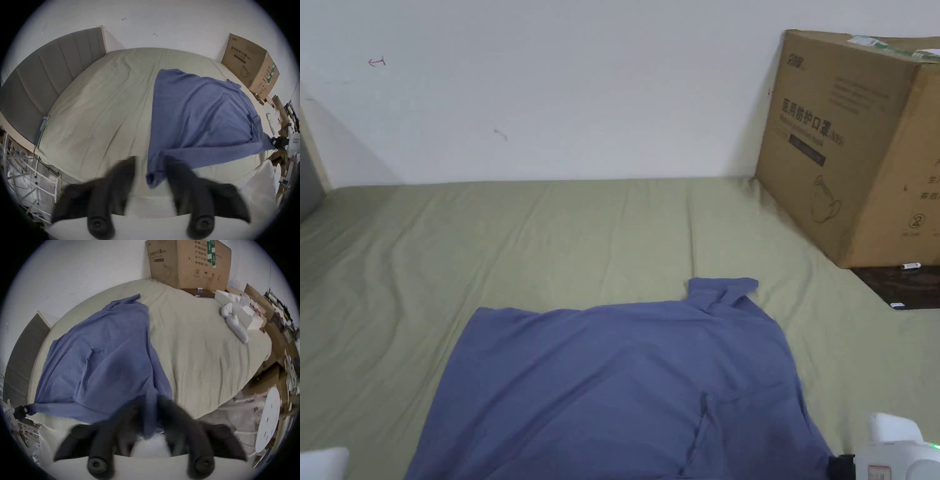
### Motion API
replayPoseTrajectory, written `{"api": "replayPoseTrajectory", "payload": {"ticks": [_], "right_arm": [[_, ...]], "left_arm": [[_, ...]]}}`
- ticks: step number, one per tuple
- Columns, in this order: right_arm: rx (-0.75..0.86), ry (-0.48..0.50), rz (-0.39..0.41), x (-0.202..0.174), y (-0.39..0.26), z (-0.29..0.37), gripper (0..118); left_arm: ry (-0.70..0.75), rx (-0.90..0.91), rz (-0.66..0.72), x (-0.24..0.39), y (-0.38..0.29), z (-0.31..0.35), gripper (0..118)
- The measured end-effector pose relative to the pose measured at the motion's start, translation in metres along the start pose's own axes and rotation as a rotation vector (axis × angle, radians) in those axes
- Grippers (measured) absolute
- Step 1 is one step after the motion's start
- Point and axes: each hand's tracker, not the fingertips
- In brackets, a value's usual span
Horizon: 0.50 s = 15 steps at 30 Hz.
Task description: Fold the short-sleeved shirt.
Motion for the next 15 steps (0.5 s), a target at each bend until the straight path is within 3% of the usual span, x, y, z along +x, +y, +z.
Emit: {"api": "replayPoseTrajectory", "payload": {"ticks": [1, 2, 5, 6, 7, 8, 9, 11, 15], "right_arm": [[0.007, -0.009, 0.014, -0.003, 0.006, 0.001, 84], [0.019, -0.005, 0.021, -0.005, 0.010, 0.003, 85], [0.064, 0.066, 0.020, -0.015, 0.032, 0.012, 85], [0.083, 0.104, 0.017, -0.019, 0.040, 0.014, 82], [0.100, 0.129, 0.022, -0.022, 0.046, 0.016, 60], [0.117, 0.137, 0.030, -0.027, 0.052, 0.017, 25], [0.128, 0.125, 0.055, -0.034, 0.056, 0.016, 0], [0.144, 0.088, 0.054, -0.046, 0.057, 0.008, 0], [0.071, 0.132, 0.056, -0.059, 0.066, -0.020, 0]], "left_arm": [[-0.010, 0.005, 0.015, 0.002, 0.004, 0.003, 95], [-0.021, 0.019, 0.031, 0.003, 0.009, 0.005, 104], [-0.088, 0.081, 0.056, 0.010, 0.029, 0.016, 105], [-0.099, 0.083, 0.058, 0.014, 0.036, 0.016, 99], [-0.120, 0.092, 0.057, 0.017, 0.042, 0.016, 74], [-0.134, 0.111, 0.045, 0.022, 0.046, 0.014, 38], [-0.139, 0.112, 0.040, 0.027, 0.049, 0.008, 0], [-0.122, 0.093, 0.040, 0.035, 0.053, -0.009, 0], [-0.185, 0.007, 0.103, 0.040, 0.058, -0.043, 0]]}}
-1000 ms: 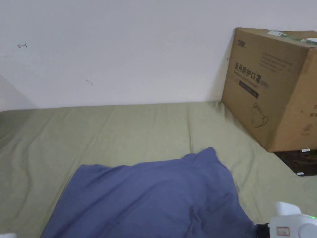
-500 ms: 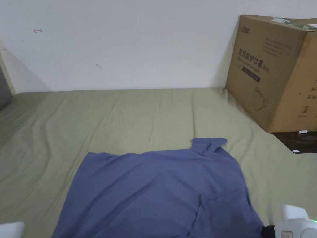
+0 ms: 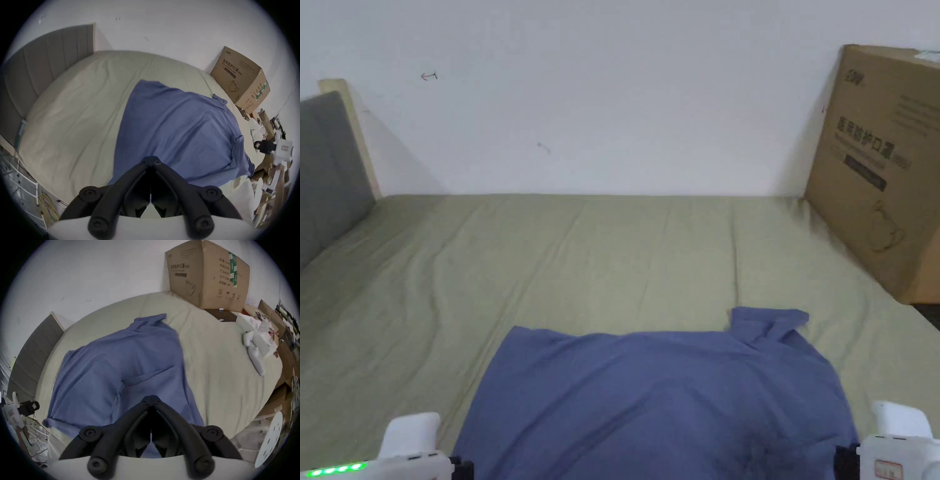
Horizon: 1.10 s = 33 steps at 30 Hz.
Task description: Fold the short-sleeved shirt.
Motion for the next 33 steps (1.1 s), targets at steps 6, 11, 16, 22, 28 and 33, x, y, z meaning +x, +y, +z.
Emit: {"api": "replayPoseTrajectory", "payload": {"ticks": [6, 11, 16, 22, 28, 33], "right_arm": [[-0.009, -0.008, 0.025, -0.016, 0.045, -0.041, 0], [-0.026, -0.012, 0.051, -0.028, 0.083, -0.085, 0], [-0.047, 0.000, 0.063, -0.030, 0.098, -0.116, 0], [-0.062, 0.013, 0.038, -0.022, 0.103, -0.131, 0], [-0.067, 0.017, 0.039, -0.018, 0.101, -0.129, 0], [-0.066, 0.014, 0.027, -0.011, 0.101, -0.128, 0]], "left_arm": [[0.033, -0.009, -0.026, 0.004, 0.065, -0.053, 0], [0.055, -0.022, -0.040, 0.006, 0.142, -0.127, 0], [0.079, -0.017, -0.027, 0.003, 0.201, -0.191, 38], [0.142, -0.060, -0.065, 0.004, 0.247, -0.253, 94], [0.185, -0.137, -0.169, 0.007, 0.225, -0.291, 77], [0.232, -0.133, -0.176, 0.012, 0.234, -0.270, 2]]}}
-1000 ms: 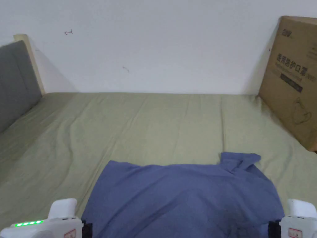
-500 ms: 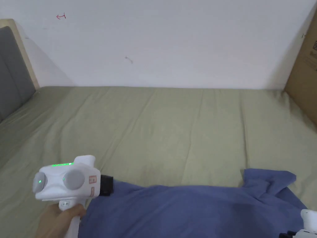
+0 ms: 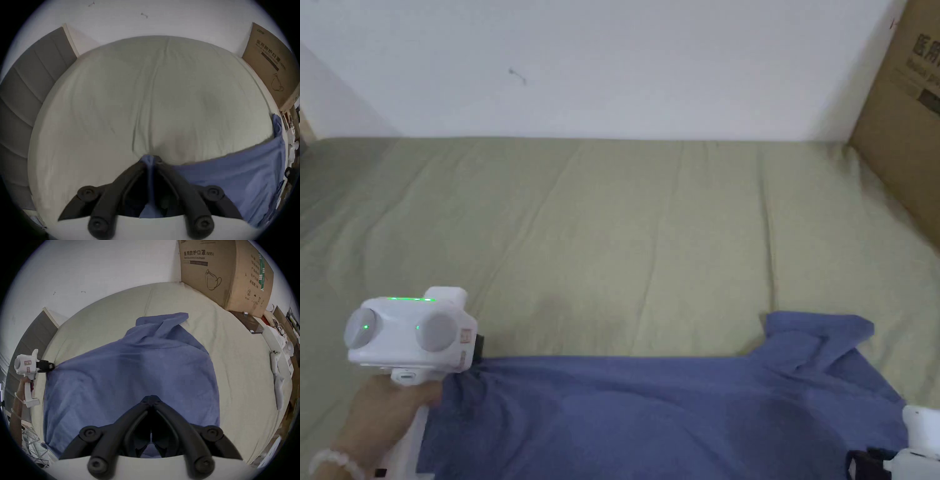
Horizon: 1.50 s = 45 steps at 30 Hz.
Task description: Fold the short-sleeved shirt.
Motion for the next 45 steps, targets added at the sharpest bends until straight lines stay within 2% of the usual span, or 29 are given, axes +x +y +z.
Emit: {"api": "replayPoseTrajectory", "payload": {"ticks": [1, 5, 6, 7, 8, 10, 11, 13, 15, 16, 18, 19, 20, 21, 22, 23, 25, 26, 28, 33, 38, 39, 45], "right_arm": [[0.001, 0.003, -0.013, 0.004, 0.002, 0.001, 0], [0.034, 0.042, -0.058, 0.027, 0.026, -0.001, 0], [0.030, 0.041, -0.054, 0.036, 0.041, -0.006, 12], [0.017, 0.040, -0.051, 0.042, 0.055, -0.011, 60], [-0.001, 0.034, -0.048, 0.053, 0.069, -0.020, 83], [0.036, 0.020, -0.080, 0.073, 0.091, -0.034, 81], [0.020, 0.025, -0.073, 0.073, 0.104, -0.039, 81], [-0.079, -0.045, -0.091, 0.081, 0.122, -0.061, 81], [-0.153, -0.130, -0.049, 0.084, 0.128, -0.085, 81], [-0.175, -0.126, -0.016, 0.084, 0.126, -0.091, 79], [-0.238, -0.074, -0.011, 0.076, 0.115, -0.100, 78], [-0.205, -0.125, 0.069, 0.065, 0.109, -0.094, 75], [-0.185, -0.143, 0.111, 0.058, 0.107, -0.090, 68], [-0.201, -0.145, 0.086, 0.054, 0.109, -0.087, 56], [-0.205, -0.143, 0.079, 0.051, 0.112, -0.084, 23], [-0.205, -0.141, 0.079, 0.058, 0.119, -0.089, 0], [-0.183, -0.161, 0.062, 0.055, 0.120, -0.082, 0], [-0.199, -0.111, 0.022, 0.055, 0.120, -0.078, 0], [-0.189, -0.057, -0.009, 0.058, 0.122, -0.073, 0], [-0.046, -0.017, -0.074, 0.054, 0.146, -0.010, 0], [0.093, 0.039, -0.061, 0.044, 0.177, 0.076, 0], [0.127, 0.037, -0.059, 0.032, 0.176, 0.102, 0], [0.293, 0.042, -0.066, 0.019, 0.214, 0.198, 0]], "left_arm": [[-0.058, -0.028, 0.017, -0.004, 0.002, 0.002, 2], [-0.073, -0.004, 0.051, -0.012, 0.002, 0.012, 2], [-0.070, 0.003, 0.047, -0.013, 0.003, 0.015, 2], [-0.074, 0.006, 0.044, -0.014, 0.004, 0.018, 2], [-0.076, 0.012, 0.036, -0.015, 0.005, 0.021, 2], [-0.077, 0.019, 0.030, -0.010, 0.005, 0.035, 2], [-0.080, 0.021, 0.027, -0.011, 0.006, 0.037, 2], [-0.081, 0.025, 0.028, -0.010, 0.008, 0.039, 2], [-0.086, 0.027, 0.039, -0.010, 0.008, 0.041, 2], [-0.086, 0.027, 0.037, -0.010, 0.007, 0.042, 2], [-0.079, 0.022, 0.023, -0.007, 0.007, 0.042, 2], [-0.073, 0.020, 0.017, -0.006, 0.006, 0.042, 2], [-0.070, 0.016, 0.015, -0.006, 0.006, 0.043, 2], [-0.067, 0.016, 0.018, -0.006, 0.006, 0.043, 2], [-0.070, 0.019, 0.023, -0.006, 0.006, 0.045, 2], [-0.070, 0.020, 0.027, -0.005, 0.006, 0.048, 2], [-0.075, 0.025, 0.026, -0.006, 0.006, 0.056, 2], [-0.070, 0.033, 0.019, -0.005, 0.006, 0.064, 2], [-0.048, 0.064, -0.002, -0.006, 0.007, 0.082, 2], [-0.057, 0.149, 0.039, -0.025, 0.011, 0.142, 2], [-0.016, 0.258, 0.026, -0.032, 0.018, 0.214, 2], [-0.015, 0.276, 0.031, -0.034, 0.020, 0.230, 2], [0.024, 0.440, 0.020, -0.044, 0.042, 0.324, 2]]}}
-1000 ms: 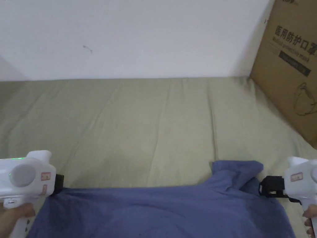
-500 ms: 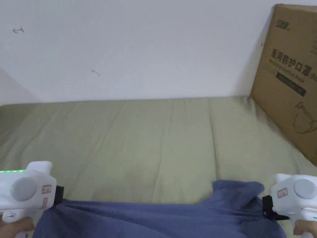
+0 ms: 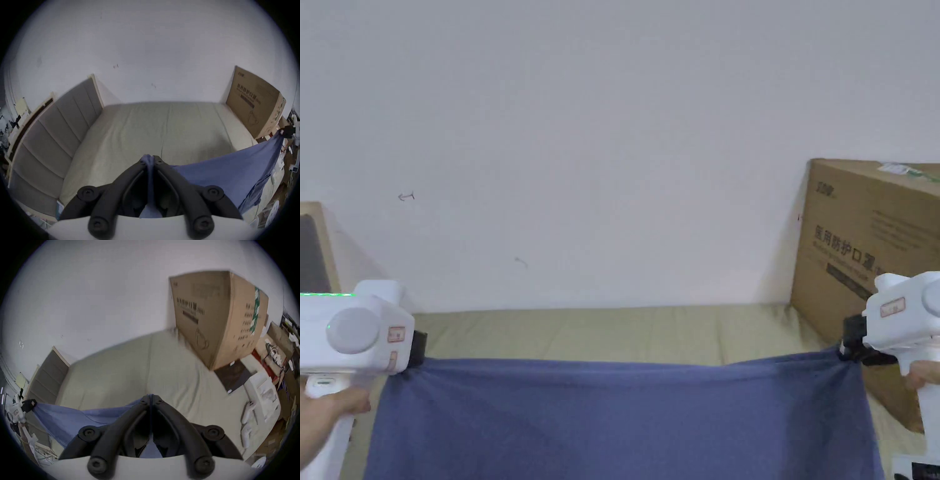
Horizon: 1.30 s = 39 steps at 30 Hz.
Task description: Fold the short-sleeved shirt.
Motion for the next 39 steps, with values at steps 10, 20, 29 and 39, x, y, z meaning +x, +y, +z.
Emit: {"api": "replayPoseTrajectory", "payload": {"ticks": [10, 20, 29, 39], "right_arm": [[0.239, -0.010, 0.041, -0.063, 0.158, 0.058, 0], [0.518, -0.064, 0.116, -0.137, 0.267, 0.139, 0], [0.313, -0.060, 0.137, -0.127, 0.202, 0.050, 0], [-0.128, -0.130, 0.132, -0.067, 0.035, -0.188, 0]], "left_arm": [[0.150, 0.254, 0.037, -0.017, 0.157, 0.045, 2], [0.214, 0.476, 0.045, -0.025, 0.278, 0.088, 2], [0.233, 0.345, 0.058, -0.023, 0.194, -0.006, 2], [0.243, -0.088, -0.028, 0.024, 0.000, -0.197, 2]]}}
